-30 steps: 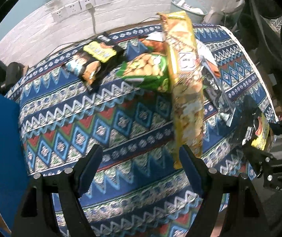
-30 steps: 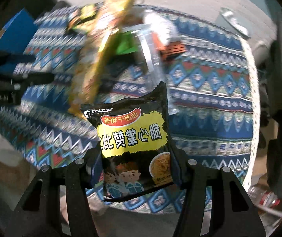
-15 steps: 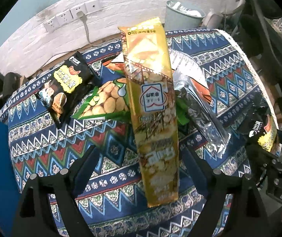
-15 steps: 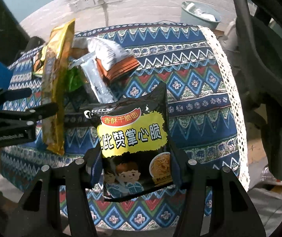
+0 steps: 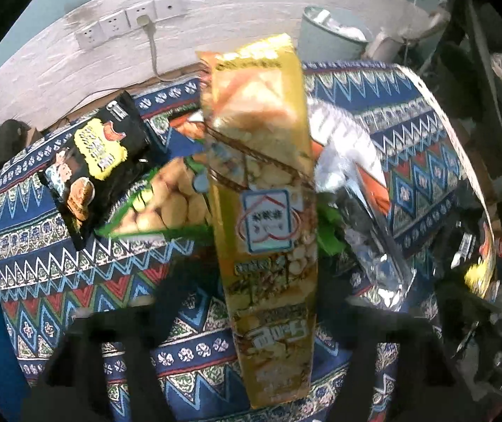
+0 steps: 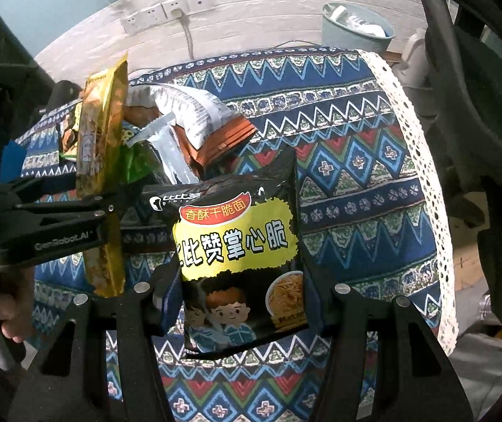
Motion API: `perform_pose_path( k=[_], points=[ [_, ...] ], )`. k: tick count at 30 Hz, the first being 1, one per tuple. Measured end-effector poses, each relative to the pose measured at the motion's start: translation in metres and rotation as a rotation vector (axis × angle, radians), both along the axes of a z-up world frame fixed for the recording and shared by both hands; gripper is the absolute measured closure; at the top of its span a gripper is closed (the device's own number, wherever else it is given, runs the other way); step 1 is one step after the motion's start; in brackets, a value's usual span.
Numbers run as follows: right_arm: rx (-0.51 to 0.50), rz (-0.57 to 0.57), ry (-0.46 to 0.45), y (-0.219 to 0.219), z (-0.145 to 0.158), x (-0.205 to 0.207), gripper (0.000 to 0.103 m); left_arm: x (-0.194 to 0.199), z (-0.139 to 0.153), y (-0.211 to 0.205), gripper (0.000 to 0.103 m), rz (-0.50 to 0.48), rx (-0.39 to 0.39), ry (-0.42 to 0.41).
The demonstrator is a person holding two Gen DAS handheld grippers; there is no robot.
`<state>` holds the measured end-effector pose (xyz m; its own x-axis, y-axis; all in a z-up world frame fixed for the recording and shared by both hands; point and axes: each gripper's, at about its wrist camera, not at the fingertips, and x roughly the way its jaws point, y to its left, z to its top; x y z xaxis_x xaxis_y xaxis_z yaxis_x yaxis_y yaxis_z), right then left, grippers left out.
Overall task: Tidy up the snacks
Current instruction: 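Lift the yellow biscuit stick pack with left tool while right tool lifts black snack bag, then carry both packets over the box and open both tools to drop them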
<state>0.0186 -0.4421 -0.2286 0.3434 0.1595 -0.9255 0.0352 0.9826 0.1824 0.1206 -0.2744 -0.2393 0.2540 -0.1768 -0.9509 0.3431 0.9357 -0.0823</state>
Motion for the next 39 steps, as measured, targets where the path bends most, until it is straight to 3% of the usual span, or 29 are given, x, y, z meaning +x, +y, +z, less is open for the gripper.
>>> perform_pose_path(
  k=[1, 3, 26, 39],
  points=[
    [0.001, 0.000, 0.000, 0.000, 0.000, 0.000, 0.046, -0.002, 0.000, 0.001, 0.069, -0.009, -0.008, 0.007],
    [-0.002, 0.000, -0.004, 0.001, 0.001, -0.001, 0.047, -0.006, 0.003, 0.002, 0.071, -0.017, -0.004, -0.009],
    [-0.033, 0.060, -0.099, 0.045, 0.047, 0.000, 0.047, -0.050, 0.077, 0.084, 0.072, 0.003, -0.022, -0.166],
    [-0.038, 0.143, -0.164, 0.099, 0.086, 0.007, 0.047, -0.063, 0.111, 0.156, 0.071, 0.101, -0.009, -0.226]
  ],
)
